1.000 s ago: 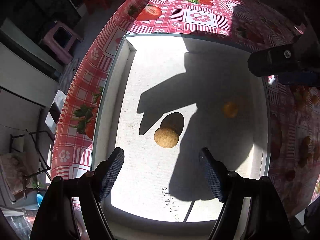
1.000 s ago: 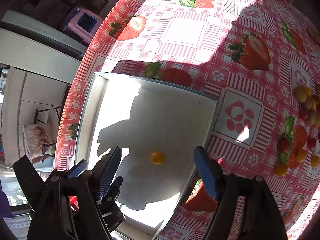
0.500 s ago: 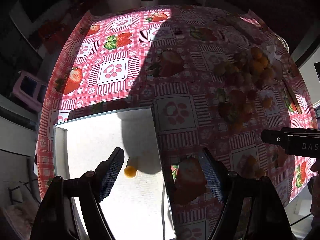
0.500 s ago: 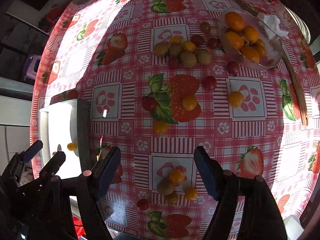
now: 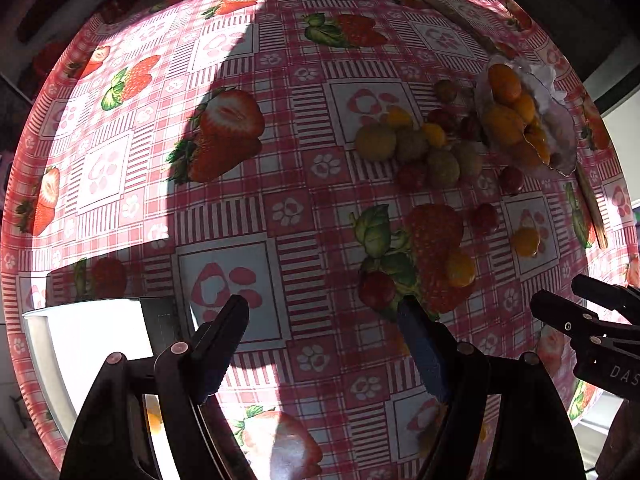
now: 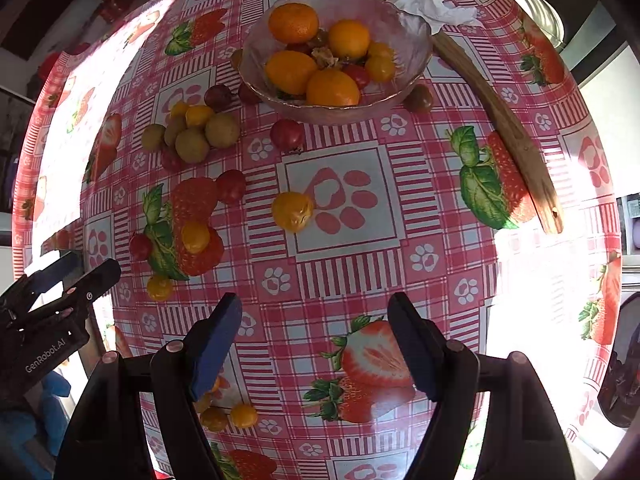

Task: Organize fruits
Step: 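Grasp a red cherry tomato with the left gripper while the right grasps a yellow tomato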

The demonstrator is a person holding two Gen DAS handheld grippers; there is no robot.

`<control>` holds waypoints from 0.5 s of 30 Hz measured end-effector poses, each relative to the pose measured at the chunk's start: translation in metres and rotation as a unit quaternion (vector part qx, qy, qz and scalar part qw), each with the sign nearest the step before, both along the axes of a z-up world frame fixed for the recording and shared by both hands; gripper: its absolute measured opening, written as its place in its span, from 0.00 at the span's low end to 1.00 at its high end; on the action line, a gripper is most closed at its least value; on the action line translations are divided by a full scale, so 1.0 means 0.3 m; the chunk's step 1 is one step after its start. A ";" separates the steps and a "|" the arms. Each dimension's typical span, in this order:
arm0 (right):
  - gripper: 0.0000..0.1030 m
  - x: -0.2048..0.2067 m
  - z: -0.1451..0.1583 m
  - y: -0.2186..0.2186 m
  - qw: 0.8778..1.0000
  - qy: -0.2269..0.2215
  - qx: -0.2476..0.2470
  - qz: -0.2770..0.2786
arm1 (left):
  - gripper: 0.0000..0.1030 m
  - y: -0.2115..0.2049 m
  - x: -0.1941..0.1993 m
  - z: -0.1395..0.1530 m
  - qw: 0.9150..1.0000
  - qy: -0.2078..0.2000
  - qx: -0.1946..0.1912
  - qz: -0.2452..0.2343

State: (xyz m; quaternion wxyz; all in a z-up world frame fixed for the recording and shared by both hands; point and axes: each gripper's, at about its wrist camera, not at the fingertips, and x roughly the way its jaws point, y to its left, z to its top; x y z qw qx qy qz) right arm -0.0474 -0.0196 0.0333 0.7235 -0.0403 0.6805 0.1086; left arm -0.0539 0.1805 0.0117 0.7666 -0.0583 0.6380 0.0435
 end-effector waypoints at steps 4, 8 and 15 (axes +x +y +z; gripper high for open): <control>0.73 0.049 -0.038 0.051 1.000 -0.006 -0.004 0.018 | 0.76 -0.012 0.023 -0.041 1.000 0.012 0.002 0.003; 0.66 0.107 -0.080 0.097 1.000 -0.008 -0.004 0.026 | 0.75 -0.020 0.033 -0.070 1.000 0.023 0.004 0.008; 0.40 0.166 -0.113 0.170 0.999 -0.019 -0.014 0.046 | 0.54 -0.060 0.048 -0.064 1.000 0.014 0.014 -0.004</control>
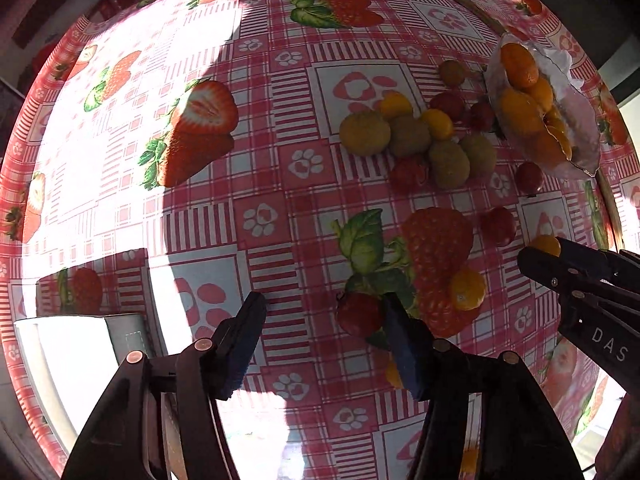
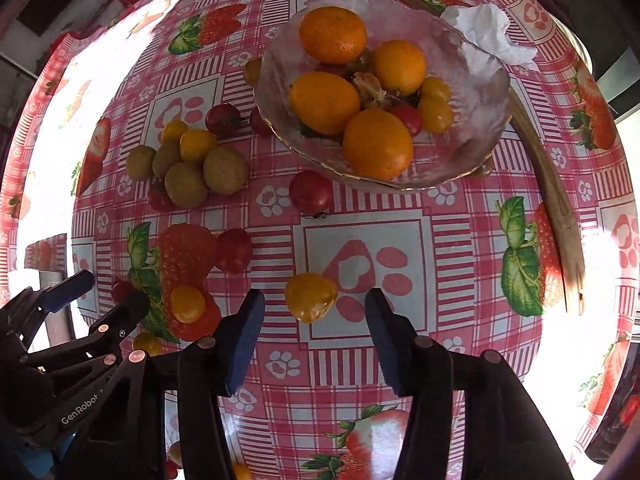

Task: Organize fruits
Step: 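Grasp a red cherry tomato with the left gripper while the right grasps a yellow tomato, then carry both tomatoes over the white tray and open both grippers to release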

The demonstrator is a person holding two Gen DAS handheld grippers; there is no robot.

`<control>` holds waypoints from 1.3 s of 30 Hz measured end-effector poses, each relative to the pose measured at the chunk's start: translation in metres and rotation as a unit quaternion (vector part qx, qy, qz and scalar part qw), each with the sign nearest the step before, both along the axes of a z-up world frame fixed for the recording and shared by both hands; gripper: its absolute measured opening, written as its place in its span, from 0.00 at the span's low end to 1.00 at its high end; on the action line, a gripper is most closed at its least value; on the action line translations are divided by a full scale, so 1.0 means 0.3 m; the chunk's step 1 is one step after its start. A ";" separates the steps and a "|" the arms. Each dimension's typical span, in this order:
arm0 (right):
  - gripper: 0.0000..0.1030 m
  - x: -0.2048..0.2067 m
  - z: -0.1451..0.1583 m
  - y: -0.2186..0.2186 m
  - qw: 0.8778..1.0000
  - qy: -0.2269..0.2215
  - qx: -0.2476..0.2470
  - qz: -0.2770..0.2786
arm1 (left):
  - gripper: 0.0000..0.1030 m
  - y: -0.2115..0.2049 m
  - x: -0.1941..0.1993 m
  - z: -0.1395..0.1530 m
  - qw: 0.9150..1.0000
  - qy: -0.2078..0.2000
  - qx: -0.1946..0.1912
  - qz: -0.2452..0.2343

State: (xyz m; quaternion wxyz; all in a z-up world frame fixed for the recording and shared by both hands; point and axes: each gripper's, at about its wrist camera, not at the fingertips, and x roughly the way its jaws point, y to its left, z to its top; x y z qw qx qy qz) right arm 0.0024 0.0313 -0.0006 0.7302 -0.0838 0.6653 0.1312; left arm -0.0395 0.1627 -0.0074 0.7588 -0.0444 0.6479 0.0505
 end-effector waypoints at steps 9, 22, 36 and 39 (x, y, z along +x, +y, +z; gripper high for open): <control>0.27 -0.007 0.035 -0.053 0.999 0.007 0.031 -0.017 | 0.23 -0.024 -0.012 0.067 0.999 -0.020 -0.029 -0.007; 0.27 -0.158 0.148 -0.095 0.997 0.016 0.068 -0.022 | 0.23 0.128 -0.222 0.206 0.997 -0.060 -0.045 0.022; 0.27 -0.295 0.220 0.034 0.997 0.021 0.076 0.021 | 0.23 0.285 -0.482 0.232 0.993 -0.064 -0.037 0.088; 0.27 -0.329 0.232 0.099 0.996 0.023 0.079 0.042 | 0.24 0.335 -0.548 0.234 0.991 -0.064 -0.036 0.110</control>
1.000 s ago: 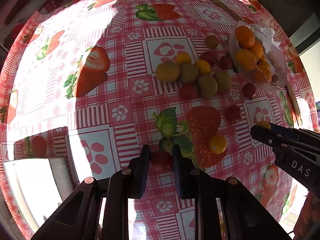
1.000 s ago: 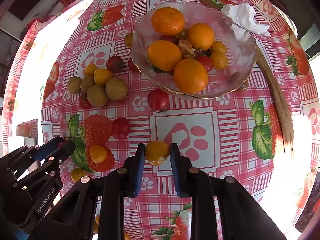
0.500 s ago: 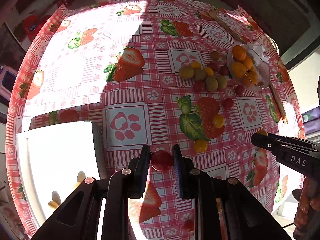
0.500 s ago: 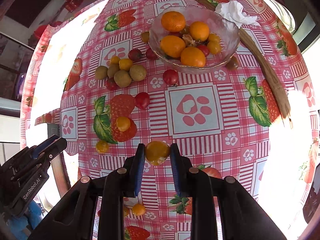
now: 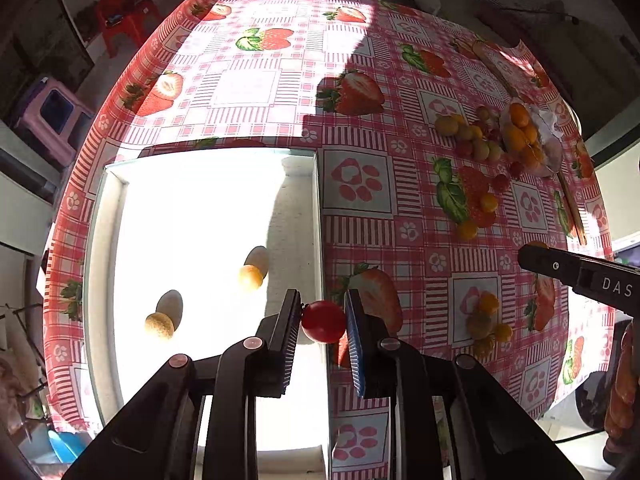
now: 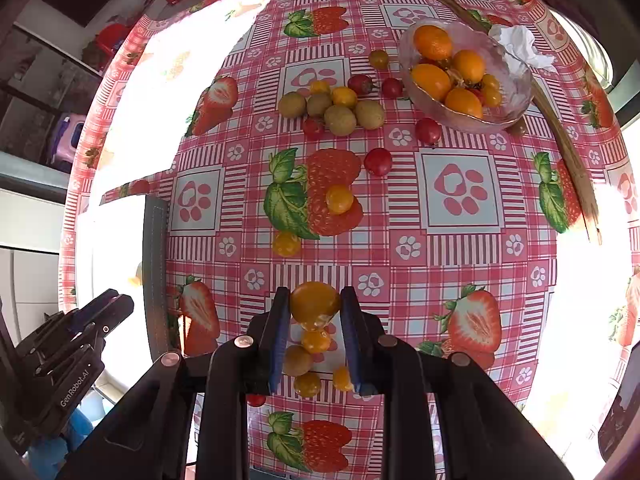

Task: Organize fruits
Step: 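Carry both tomatoes over the white tray and open both grippers to release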

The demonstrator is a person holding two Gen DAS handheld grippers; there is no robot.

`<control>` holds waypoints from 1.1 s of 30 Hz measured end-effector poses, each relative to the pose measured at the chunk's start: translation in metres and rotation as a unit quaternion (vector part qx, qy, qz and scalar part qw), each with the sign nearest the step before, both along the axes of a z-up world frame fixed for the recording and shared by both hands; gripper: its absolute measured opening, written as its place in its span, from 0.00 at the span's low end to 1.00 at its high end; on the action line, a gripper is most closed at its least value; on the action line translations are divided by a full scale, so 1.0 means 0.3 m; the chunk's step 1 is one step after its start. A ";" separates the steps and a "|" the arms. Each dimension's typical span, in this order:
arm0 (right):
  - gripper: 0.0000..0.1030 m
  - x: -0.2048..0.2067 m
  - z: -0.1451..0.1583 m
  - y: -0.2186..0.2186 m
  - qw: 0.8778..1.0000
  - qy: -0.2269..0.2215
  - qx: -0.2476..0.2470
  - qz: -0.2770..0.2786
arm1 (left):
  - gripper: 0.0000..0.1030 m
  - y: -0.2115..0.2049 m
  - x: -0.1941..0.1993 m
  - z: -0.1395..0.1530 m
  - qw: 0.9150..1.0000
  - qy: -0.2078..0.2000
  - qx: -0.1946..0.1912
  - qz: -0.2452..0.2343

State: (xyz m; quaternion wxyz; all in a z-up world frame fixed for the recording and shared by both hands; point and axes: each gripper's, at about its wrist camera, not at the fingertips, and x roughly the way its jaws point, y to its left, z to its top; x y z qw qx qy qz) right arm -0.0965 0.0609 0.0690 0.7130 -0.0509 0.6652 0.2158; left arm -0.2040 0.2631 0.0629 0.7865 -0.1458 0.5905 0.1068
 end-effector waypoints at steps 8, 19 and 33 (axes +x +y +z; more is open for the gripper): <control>0.27 -0.116 0.001 0.229 0.997 0.013 0.014 0.076 | 0.23 0.125 -0.164 -0.032 0.998 0.017 0.012 0.061; 0.27 -0.248 -0.050 0.543 0.982 0.031 0.019 0.185 | 0.23 0.264 -0.316 -0.137 0.989 0.051 0.027 0.135; 0.27 -0.366 -0.217 0.719 0.968 0.062 -0.024 0.243 | 0.24 0.296 -0.329 -0.212 0.988 0.062 0.042 0.138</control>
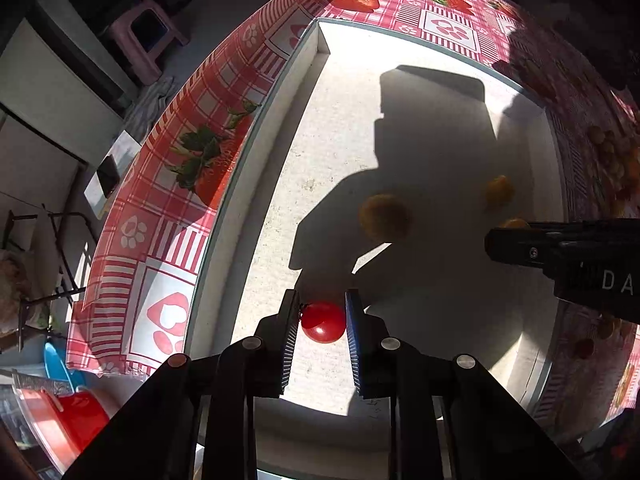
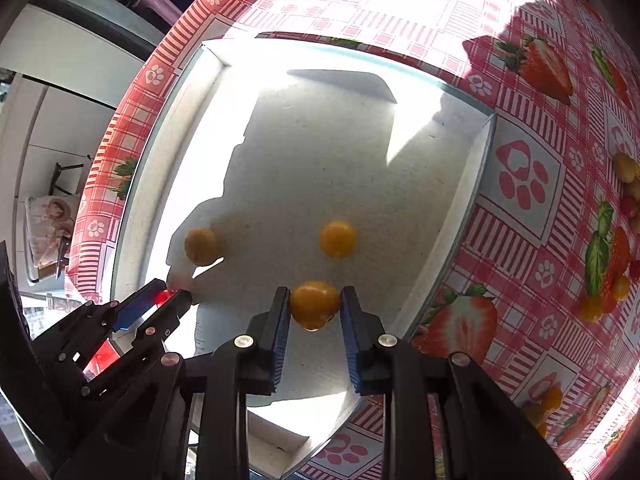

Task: Organize fruits
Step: 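Carry both tomatoes over the white tray and open both grippers to release, then grasp a yellow tomato with the left gripper while the right grasps a red cherry tomato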

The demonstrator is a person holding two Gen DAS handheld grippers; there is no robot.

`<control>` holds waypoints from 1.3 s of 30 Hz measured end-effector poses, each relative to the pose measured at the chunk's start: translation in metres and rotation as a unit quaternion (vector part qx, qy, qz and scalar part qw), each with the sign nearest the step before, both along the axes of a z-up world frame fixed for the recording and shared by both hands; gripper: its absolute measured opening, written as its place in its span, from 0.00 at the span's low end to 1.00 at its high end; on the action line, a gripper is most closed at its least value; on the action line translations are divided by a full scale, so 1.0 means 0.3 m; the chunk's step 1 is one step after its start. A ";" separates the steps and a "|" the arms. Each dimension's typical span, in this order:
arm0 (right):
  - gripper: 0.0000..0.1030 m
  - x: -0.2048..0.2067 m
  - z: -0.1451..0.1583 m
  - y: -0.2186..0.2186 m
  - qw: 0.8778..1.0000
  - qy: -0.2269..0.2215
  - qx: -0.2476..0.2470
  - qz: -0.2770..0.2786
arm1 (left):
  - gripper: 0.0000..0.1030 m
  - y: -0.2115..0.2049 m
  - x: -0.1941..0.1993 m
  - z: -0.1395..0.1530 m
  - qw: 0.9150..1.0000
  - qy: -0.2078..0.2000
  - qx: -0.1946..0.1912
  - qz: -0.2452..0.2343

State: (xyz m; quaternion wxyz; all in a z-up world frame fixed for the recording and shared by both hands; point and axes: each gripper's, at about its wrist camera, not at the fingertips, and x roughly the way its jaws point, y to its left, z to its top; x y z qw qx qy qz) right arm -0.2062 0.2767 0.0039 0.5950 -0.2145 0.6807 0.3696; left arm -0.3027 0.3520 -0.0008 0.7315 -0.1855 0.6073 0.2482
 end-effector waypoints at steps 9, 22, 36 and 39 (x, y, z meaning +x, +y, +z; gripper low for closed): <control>0.43 -0.042 -0.032 0.027 1.000 0.008 -0.001 0.018 | 0.74 -0.025 0.002 0.018 0.999 0.014 0.043 -0.003; 0.78 -0.007 0.137 -0.088 0.997 -0.009 0.060 -0.046 | 0.74 -0.095 0.053 0.111 0.997 0.017 0.053 -0.058; 0.78 0.246 0.172 -0.640 0.971 -0.030 0.018 -0.235 | 0.74 -0.348 0.355 0.235 0.976 -0.027 0.056 -0.209; 0.78 0.274 0.155 -0.762 0.961 -0.032 0.002 -0.274 | 0.74 -0.400 0.413 0.237 0.971 -0.034 0.046 -0.233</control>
